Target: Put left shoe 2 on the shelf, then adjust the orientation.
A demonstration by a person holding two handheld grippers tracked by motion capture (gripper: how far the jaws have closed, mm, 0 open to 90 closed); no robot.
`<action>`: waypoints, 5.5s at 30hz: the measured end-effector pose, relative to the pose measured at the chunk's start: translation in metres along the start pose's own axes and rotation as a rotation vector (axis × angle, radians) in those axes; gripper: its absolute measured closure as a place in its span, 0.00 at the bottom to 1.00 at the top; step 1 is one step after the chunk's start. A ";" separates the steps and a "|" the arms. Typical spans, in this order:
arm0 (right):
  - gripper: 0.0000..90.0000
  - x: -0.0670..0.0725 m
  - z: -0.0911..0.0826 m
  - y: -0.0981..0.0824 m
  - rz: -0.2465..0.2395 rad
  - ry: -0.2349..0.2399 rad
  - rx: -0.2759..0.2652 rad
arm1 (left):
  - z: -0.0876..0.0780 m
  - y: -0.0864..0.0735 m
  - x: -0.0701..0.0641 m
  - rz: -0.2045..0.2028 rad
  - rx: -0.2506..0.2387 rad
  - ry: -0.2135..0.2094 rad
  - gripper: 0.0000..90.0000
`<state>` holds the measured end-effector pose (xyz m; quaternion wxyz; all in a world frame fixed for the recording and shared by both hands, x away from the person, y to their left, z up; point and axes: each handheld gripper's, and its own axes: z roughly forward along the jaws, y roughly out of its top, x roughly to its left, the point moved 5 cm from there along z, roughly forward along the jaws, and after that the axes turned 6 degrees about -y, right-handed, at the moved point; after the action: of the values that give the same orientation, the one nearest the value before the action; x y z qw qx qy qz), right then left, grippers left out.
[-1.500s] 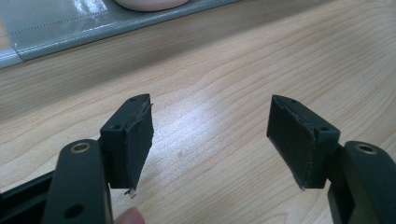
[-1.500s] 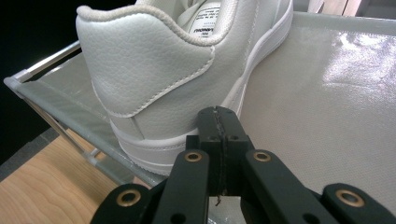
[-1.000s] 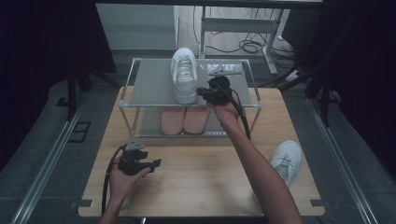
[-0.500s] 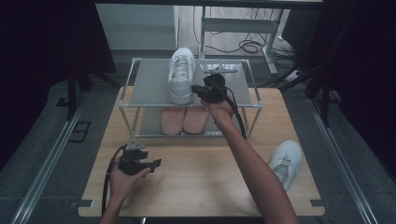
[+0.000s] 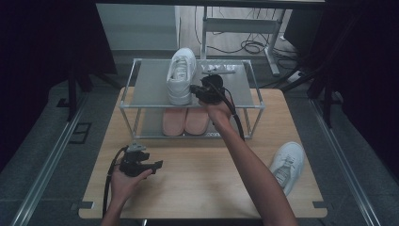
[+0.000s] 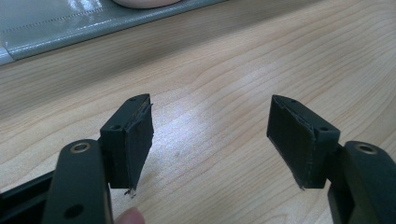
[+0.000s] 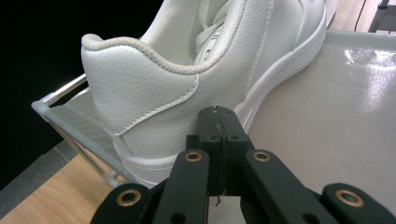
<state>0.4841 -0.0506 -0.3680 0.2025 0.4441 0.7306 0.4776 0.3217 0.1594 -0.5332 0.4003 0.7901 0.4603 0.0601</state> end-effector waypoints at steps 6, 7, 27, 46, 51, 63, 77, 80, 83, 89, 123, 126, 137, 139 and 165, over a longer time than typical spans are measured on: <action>1.00 -0.004 -0.002 -0.003 -0.009 0.001 0.011 | -0.001 0.000 0.000 -0.004 -0.003 -0.002 0.36; 1.00 -0.004 -0.003 -0.003 -0.013 0.001 0.010 | -0.001 0.000 0.000 -0.004 -0.004 -0.002 0.36; 1.00 -0.024 -0.034 -0.012 -0.025 0.002 -0.016 | -0.001 0.000 -0.001 -0.002 -0.002 -0.001 0.36; 1.00 -0.050 -0.078 -0.041 -0.050 -0.016 -0.048 | 0.000 -0.001 -0.001 0.002 0.001 0.007 0.36; 1.00 -0.054 -0.086 -0.050 -0.063 -0.016 -0.046 | 0.001 -0.001 -0.001 -0.004 0.001 0.006 0.36; 1.00 -0.059 -0.096 -0.080 -0.074 -0.018 -0.014 | 0.002 -0.001 -0.002 0.005 0.008 0.005 0.36; 1.00 -0.056 -0.110 -0.106 -0.116 -0.021 0.014 | 0.005 -0.003 -0.003 0.006 0.021 0.009 0.35; 1.00 -0.057 -0.115 -0.115 -0.122 -0.024 0.029 | 0.006 -0.003 -0.004 0.010 0.022 0.006 0.36; 1.00 -0.057 -0.122 -0.125 -0.127 -0.024 0.047 | 0.005 -0.003 -0.004 0.009 0.021 0.008 0.36; 1.00 -0.052 -0.141 -0.147 -0.144 -0.040 0.063 | 0.004 -0.003 -0.005 -0.001 0.014 0.002 0.36; 1.00 -0.036 -0.216 -0.220 -0.123 -0.069 0.090 | 0.007 -0.004 -0.005 -0.005 0.029 -0.013 0.36; 1.00 -0.035 -0.225 -0.228 -0.111 -0.067 0.096 | 0.008 -0.003 -0.005 -0.005 0.030 -0.016 0.36; 1.00 -0.041 -0.239 -0.267 -0.119 -0.142 0.164 | 0.012 -0.001 -0.006 0.003 0.037 -0.018 0.36; 1.00 -0.043 -0.241 -0.272 -0.119 -0.166 0.168 | 0.013 -0.001 -0.006 0.003 0.038 -0.020 0.36; 1.00 -0.088 -0.290 -0.296 -0.038 -0.275 0.140 | 0.016 -0.001 -0.007 0.006 0.046 -0.020 0.36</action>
<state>0.1867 -0.3189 -0.5052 0.2780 0.5045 0.7357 0.3563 0.3246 0.1452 -0.5426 0.3864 0.8010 0.4553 0.0425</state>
